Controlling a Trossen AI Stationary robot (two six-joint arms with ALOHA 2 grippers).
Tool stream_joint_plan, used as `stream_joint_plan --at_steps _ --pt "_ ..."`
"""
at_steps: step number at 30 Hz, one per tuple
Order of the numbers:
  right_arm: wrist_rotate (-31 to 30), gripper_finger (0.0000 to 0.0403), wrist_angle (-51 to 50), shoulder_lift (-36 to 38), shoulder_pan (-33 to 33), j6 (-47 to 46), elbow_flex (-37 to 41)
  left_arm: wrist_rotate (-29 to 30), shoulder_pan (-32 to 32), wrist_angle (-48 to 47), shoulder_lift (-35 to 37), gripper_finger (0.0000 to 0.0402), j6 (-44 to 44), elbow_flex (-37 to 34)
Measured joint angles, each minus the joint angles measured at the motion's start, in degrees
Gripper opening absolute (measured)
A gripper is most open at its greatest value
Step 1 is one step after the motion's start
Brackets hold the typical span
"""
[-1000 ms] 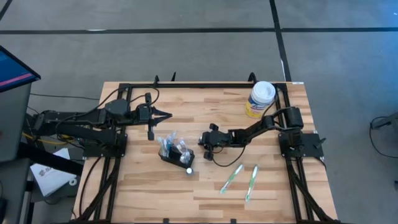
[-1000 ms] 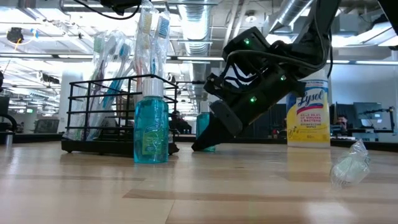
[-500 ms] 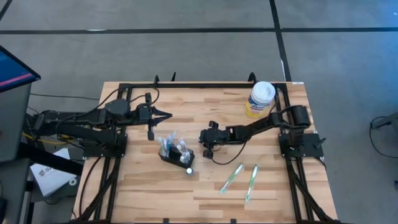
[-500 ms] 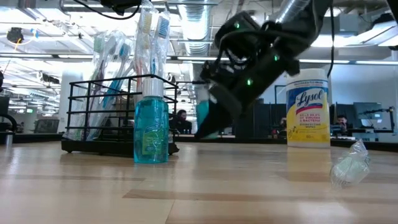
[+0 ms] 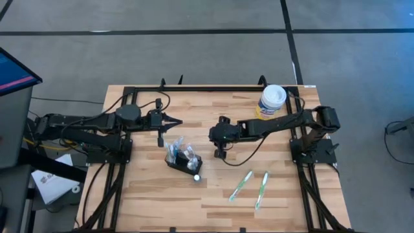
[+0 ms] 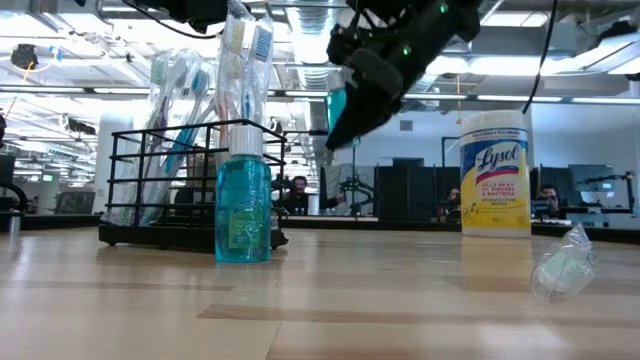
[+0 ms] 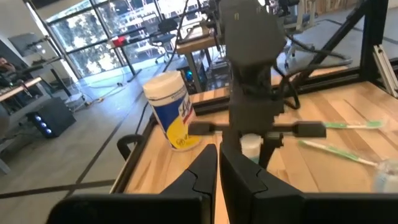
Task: Pick & Place toothbrushing station
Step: Put the top blue mouthwash into the middle compartment of the wire organizer
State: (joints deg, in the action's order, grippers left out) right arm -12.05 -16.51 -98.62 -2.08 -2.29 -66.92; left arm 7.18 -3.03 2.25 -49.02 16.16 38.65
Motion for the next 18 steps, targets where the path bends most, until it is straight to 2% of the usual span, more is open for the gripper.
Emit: stream_joint_plan --at_steps 10,14,18 --pt "0.0 0.0052 -13.6 0.1 0.0 4.3 -11.6 -0.3 0.0 2.1 -3.3 0.0012 0.0 0.0" --pt "0.0 0.0052 -16.9 0.1 0.0 4.4 -15.0 -3.9 0.0 4.3 -4.8 0.0016 1.2 0.0" --pt "0.0 0.0052 -17.7 0.1 0.0 4.6 -15.5 -6.4 0.0 4.8 -7.0 0.0041 1.6 1.6"
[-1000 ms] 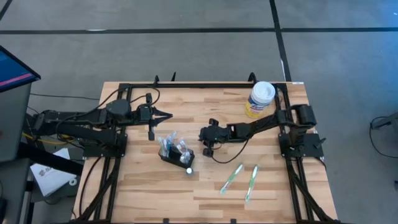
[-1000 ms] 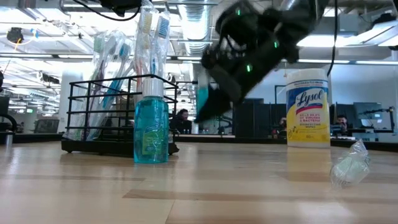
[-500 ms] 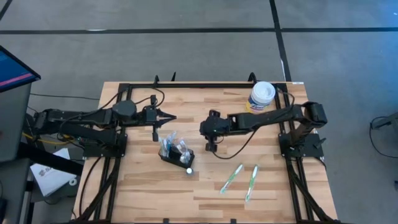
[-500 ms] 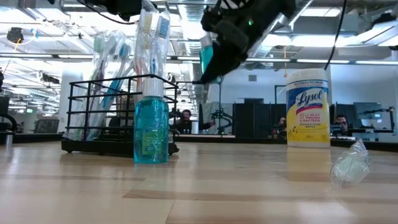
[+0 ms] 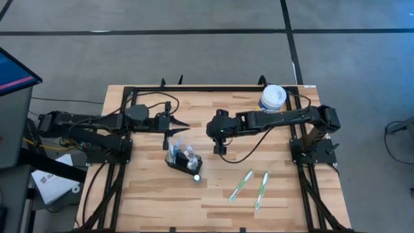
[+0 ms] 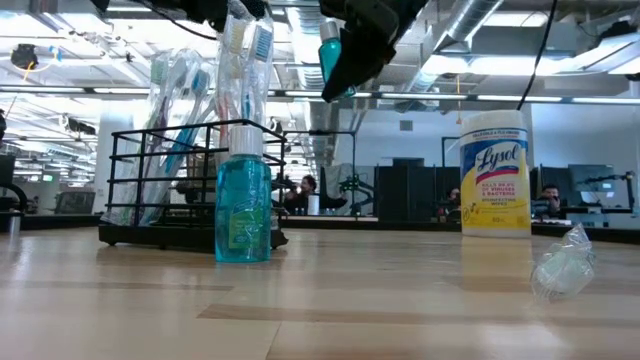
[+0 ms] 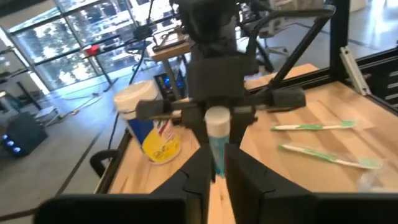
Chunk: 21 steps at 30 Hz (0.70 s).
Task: Pick & Place toothbrushing station
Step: Put the top blue mouthwash into the middle compartment of the wire organizer
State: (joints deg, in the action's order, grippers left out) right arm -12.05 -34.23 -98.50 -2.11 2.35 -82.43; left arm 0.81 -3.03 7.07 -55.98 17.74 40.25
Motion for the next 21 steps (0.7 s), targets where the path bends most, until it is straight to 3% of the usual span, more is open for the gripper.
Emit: stream_joint_plan --at_steps 11,21 --pt "0.0 0.0052 -0.2 0.0 -0.1 0.5 0.0 -1.7 0.0 -4.2 -12.4 0.0145 0.0 9.9" --pt "0.0 0.0052 -1.2 0.0 -0.3 0.7 0.0 -1.7 1.0 -14.5 -20.9 0.0193 0.0 20.6"
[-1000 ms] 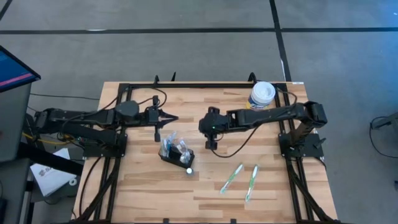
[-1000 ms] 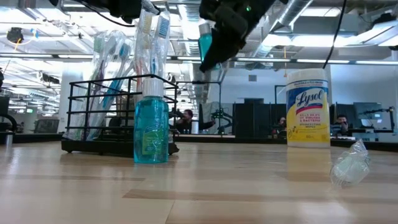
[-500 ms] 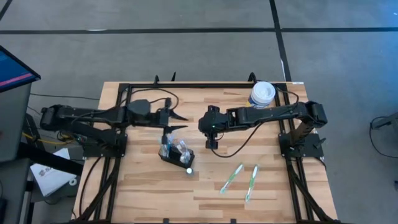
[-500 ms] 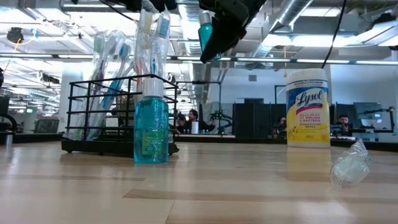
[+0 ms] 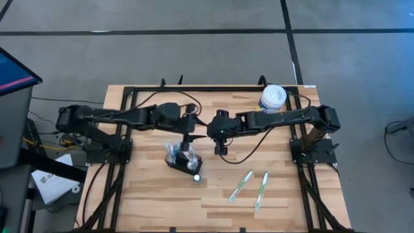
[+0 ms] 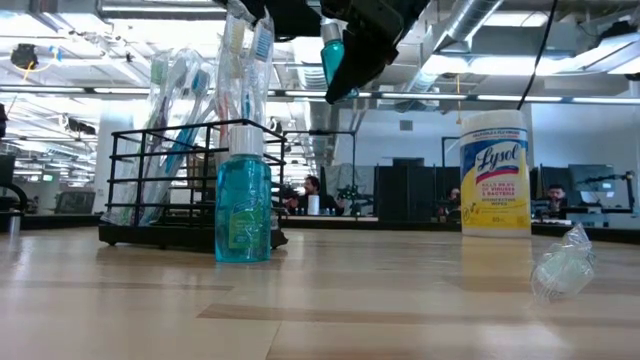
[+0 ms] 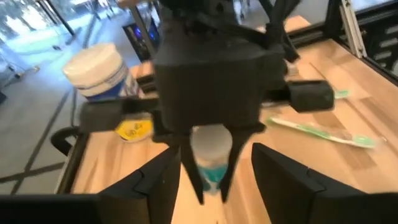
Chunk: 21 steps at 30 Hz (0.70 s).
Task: Pick & Place toothbrushing station
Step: Put the top blue mouthwash into the middle compartment of the wire organizer
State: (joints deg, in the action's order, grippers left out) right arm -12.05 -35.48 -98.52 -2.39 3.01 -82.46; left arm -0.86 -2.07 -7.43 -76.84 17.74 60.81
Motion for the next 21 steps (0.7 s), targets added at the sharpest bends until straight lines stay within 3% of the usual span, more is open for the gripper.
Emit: stream_joint_plan --at_steps 11,21 --pt "0.0 0.0052 -0.2 0.0 -0.7 -0.2 0.0 2.5 1.4 -4.6 -7.9 0.0220 0.2 7.4" --pt "0.0 0.0052 -1.1 -0.1 -0.7 -0.9 0.1 4.0 1.4 -5.3 -8.5 0.0212 1.0 7.5"
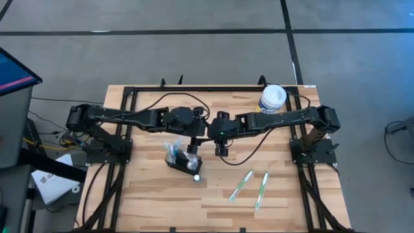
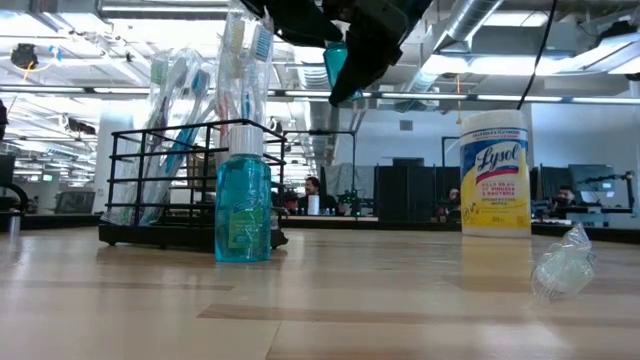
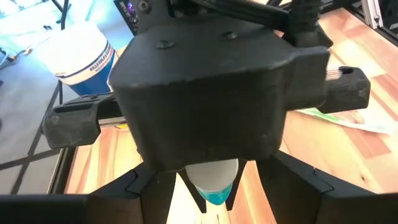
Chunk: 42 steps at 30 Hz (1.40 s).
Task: Pick & Place toothbrushing station
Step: Put the top blue mouthwash into the middle compartment of the wire organizer
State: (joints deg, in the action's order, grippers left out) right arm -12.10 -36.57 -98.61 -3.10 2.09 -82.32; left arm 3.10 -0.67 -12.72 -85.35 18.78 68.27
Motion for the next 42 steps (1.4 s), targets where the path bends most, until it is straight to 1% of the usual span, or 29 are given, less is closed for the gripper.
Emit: stream_joint_plan --at_steps 6,11,20,29,38,42 --pt "0.0 0.0052 0.9 0.0 -0.2 0.0 0.0 0.5 0.0 -2.3 0.2 0.0199 -0.2 -0.1" --pt "0.0 0.0052 0.8 0.0 -0.2 0.0 -0.1 3.0 0.0 -3.0 0.1 0.0192 -0.2 -0.1" --pt "0.0 0.0052 1.1 0.0 -0.2 -0.2 -0.1 2.9 0.1 -2.8 0.1 0.0191 -0.2 -0.1" --pt "0.0 0.0052 1.0 -1.0 -0.2 -0.2 0.0 2.9 1.9 -1.8 0.1 0.0190 -0.2 -0.1" --pt "0.0 0.0052 0.9 -1.5 -0.2 -0.2 0.0 2.9 1.8 -1.7 -0.2 0.0185 -0.2 -0.5" --pt "0.0 0.0052 0.8 -1.5 -0.2 -0.2 0.0 3.5 1.8 -1.2 -0.2 0.0173 -0.2 -0.9"
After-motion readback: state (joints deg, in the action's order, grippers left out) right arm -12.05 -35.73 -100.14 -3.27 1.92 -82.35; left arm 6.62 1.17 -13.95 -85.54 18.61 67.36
